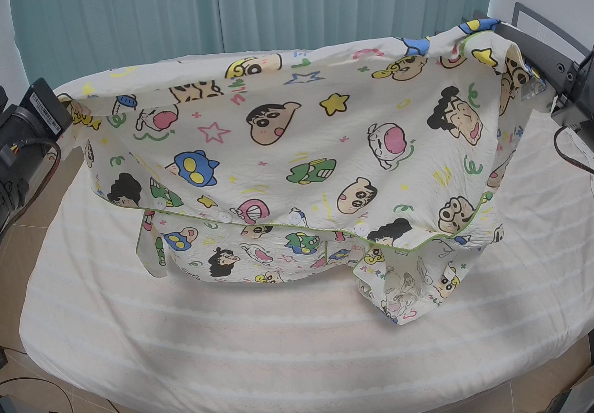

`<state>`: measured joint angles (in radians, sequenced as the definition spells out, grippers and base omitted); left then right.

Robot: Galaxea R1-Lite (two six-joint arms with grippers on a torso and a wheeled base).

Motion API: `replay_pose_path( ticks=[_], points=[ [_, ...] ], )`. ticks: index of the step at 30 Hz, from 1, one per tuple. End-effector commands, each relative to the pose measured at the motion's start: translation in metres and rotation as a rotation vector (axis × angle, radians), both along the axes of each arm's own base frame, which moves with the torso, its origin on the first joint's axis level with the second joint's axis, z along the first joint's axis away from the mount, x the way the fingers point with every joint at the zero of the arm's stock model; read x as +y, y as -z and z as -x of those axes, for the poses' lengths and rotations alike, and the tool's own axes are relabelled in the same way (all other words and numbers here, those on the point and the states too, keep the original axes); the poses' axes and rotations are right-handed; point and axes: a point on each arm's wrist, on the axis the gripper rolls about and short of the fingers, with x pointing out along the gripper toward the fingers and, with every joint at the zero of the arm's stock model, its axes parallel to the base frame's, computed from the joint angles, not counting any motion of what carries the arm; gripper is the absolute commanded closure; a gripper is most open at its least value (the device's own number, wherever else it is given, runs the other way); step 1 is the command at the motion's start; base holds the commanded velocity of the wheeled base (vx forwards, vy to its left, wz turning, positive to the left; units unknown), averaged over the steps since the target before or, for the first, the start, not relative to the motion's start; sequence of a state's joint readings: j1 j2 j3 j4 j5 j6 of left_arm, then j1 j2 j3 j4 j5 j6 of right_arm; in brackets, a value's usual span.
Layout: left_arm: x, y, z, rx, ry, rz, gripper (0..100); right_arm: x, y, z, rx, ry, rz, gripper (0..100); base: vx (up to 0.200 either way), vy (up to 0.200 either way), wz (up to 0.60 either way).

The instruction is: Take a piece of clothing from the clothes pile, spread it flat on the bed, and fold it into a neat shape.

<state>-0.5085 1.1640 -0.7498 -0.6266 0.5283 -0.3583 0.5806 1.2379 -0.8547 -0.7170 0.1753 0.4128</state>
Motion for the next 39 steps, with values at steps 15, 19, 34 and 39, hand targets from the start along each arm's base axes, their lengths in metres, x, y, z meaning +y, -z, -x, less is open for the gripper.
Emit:
replay_pose_path(
  ticks=[15,19,34,39],
  points=[
    [0.006,-0.006,0.009,-0.03,-0.006,0.002,100,0.003,-0.001,0.001,-0.012,-0.013,0.003,100,0.0,0.093,0.0],
    [0.007,-0.005,0.011,-0.029,-0.008,0.002,100,0.001,-0.002,0.003,-0.018,-0.012,-0.001,100,0.0,0.0,0.0],
    [0.011,-0.001,0.018,-0.029,-0.003,0.001,100,-0.005,-0.009,0.02,-0.059,-0.043,-0.022,100,-0.16,0.0,0.0],
    [0.014,-0.004,0.026,-0.05,0.004,0.013,100,-0.01,-0.015,0.031,-0.099,-0.059,-0.029,100,-0.2,0.0,0.0]
  ],
)
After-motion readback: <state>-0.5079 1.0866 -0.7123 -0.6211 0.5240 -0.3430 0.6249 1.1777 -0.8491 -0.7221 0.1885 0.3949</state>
